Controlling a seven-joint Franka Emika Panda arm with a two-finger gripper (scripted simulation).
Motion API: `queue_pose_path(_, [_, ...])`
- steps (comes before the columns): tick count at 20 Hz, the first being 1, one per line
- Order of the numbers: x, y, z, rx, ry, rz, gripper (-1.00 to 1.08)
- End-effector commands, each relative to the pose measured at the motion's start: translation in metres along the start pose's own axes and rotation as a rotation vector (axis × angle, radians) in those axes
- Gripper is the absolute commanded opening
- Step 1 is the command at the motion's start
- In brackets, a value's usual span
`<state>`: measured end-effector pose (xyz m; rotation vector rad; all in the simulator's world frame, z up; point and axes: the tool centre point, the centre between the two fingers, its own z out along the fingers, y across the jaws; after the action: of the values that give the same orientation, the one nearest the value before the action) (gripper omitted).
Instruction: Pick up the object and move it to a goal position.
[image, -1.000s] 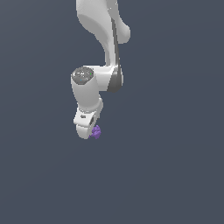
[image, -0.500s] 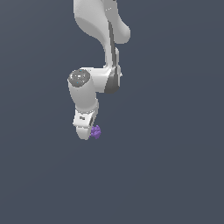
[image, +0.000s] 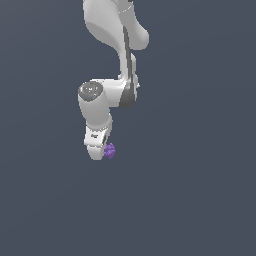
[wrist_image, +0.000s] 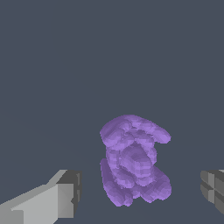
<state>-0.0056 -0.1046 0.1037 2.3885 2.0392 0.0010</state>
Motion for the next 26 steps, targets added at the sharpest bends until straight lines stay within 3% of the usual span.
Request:
queue_pose_path(1, [0.0,-0.001,0.009,0.001,0.0,-0.001,1.0])
queue_pose_path(12, [0.0,0.0,0.045,0.001,0.0,-0.004,1.0])
queue_pose_path(13, [0.0,0.0,0.045,0.001,0.0,-0.004,-1.0])
queue_pose_path(26, [-0.001,0.0,0.042,0.0,0.0,-0.004,-1.0])
